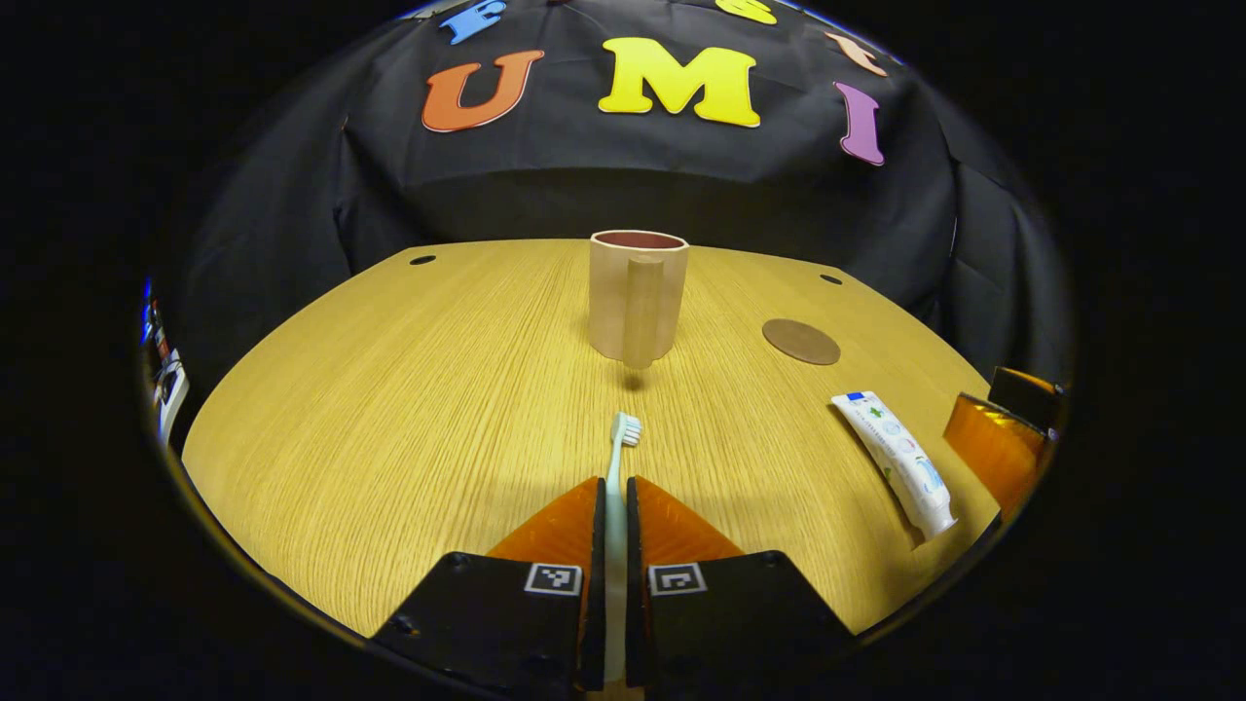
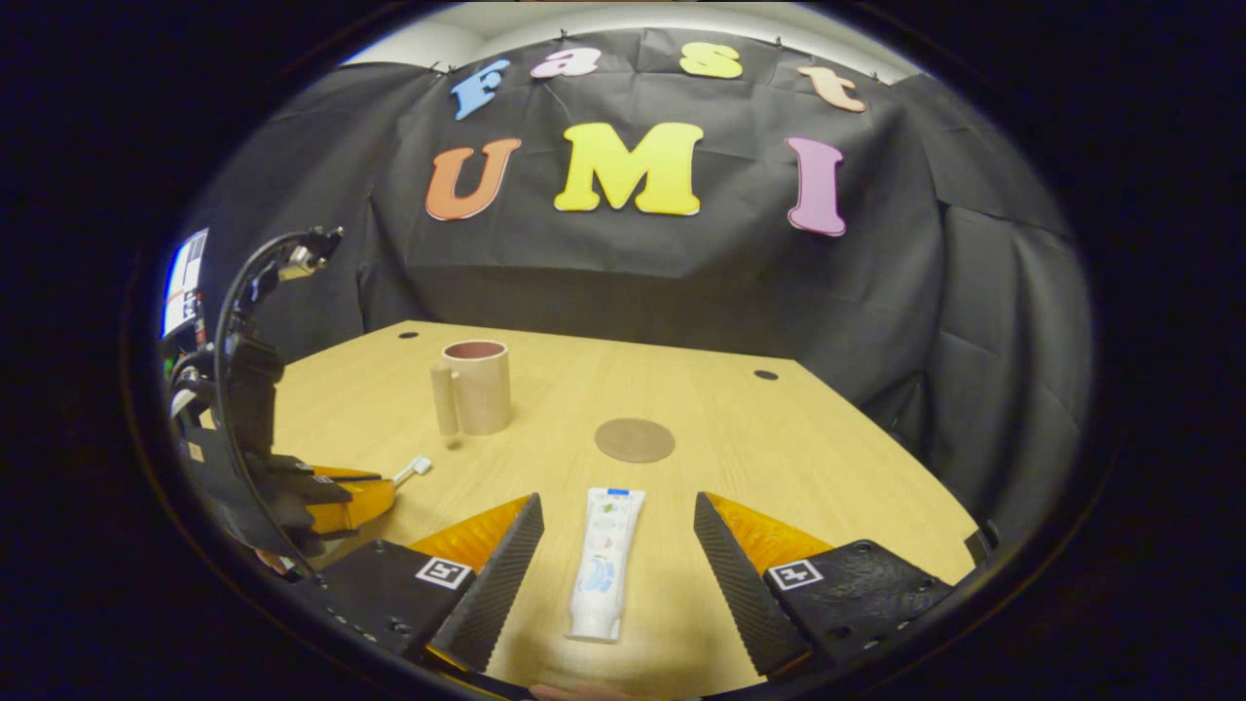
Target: Put the toothbrush and toothpaste on the desktop into the cup, then pick up the cup and place it on the coaster on the desktop.
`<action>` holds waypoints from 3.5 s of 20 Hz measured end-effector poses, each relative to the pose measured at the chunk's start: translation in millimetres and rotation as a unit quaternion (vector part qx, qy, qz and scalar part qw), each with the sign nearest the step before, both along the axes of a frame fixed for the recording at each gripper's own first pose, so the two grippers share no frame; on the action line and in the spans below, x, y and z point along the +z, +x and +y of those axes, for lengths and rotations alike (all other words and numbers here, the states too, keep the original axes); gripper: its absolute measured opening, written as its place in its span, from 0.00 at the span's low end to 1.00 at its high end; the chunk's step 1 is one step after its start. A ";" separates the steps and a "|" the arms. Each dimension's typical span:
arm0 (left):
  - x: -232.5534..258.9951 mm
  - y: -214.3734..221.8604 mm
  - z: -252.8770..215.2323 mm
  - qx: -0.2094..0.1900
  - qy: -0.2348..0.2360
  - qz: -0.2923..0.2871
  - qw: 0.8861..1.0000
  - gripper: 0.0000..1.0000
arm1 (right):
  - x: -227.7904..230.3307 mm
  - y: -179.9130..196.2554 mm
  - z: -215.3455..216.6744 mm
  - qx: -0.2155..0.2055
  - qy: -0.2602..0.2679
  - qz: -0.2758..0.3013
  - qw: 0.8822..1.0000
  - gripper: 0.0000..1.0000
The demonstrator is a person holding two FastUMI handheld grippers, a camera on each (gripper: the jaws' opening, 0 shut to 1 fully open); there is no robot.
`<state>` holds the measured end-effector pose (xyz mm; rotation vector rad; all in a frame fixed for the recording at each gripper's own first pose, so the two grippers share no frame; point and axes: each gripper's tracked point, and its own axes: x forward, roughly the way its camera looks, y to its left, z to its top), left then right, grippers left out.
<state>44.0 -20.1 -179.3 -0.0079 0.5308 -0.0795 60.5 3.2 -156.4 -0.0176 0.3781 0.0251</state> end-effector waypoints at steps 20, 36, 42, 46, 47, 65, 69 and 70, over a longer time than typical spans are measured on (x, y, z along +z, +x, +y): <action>119.7 -20.4 -15.2 -0.012 0.002 -0.210 0.978 0.10 | -67.5 13.8 14.3 -0.020 0.027 0.100 0.994 0.43; 191.8 97.1 -27.0 -0.016 -0.050 -0.231 0.971 0.10 | 62.6 61.9 31.4 0.044 0.110 -0.074 0.990 0.29; 206.9 157.0 -32.8 -0.017 -0.047 -0.239 0.970 0.10 | 111.0 98.2 27.7 0.042 0.103 -0.132 0.985 0.29; 208.6 185.6 -38.0 -0.021 -0.070 -0.238 0.968 0.10 | 110.7 94.0 27.2 0.043 0.110 -0.148 0.982 0.31; 211.2 190.9 -36.9 -0.019 -0.073 -0.242 0.967 0.10 | 109.4 92.3 27.3 0.045 0.112 -0.149 0.981 0.31; 189.2 212.8 -27.2 -0.017 -0.057 -0.224 0.973 0.12 | 73.3 89.2 12.2 0.024 0.117 -0.126 0.985 0.29; 166.7 205.0 -13.7 0.011 -0.045 -0.180 0.983 0.57 | 79.1 91.3 11.0 0.018 0.111 -0.132 0.985 0.31; 161.3 200.0 -10.1 0.017 -0.036 -0.172 0.984 0.78 | 82.9 92.1 11.6 0.018 0.108 -0.135 0.985 0.29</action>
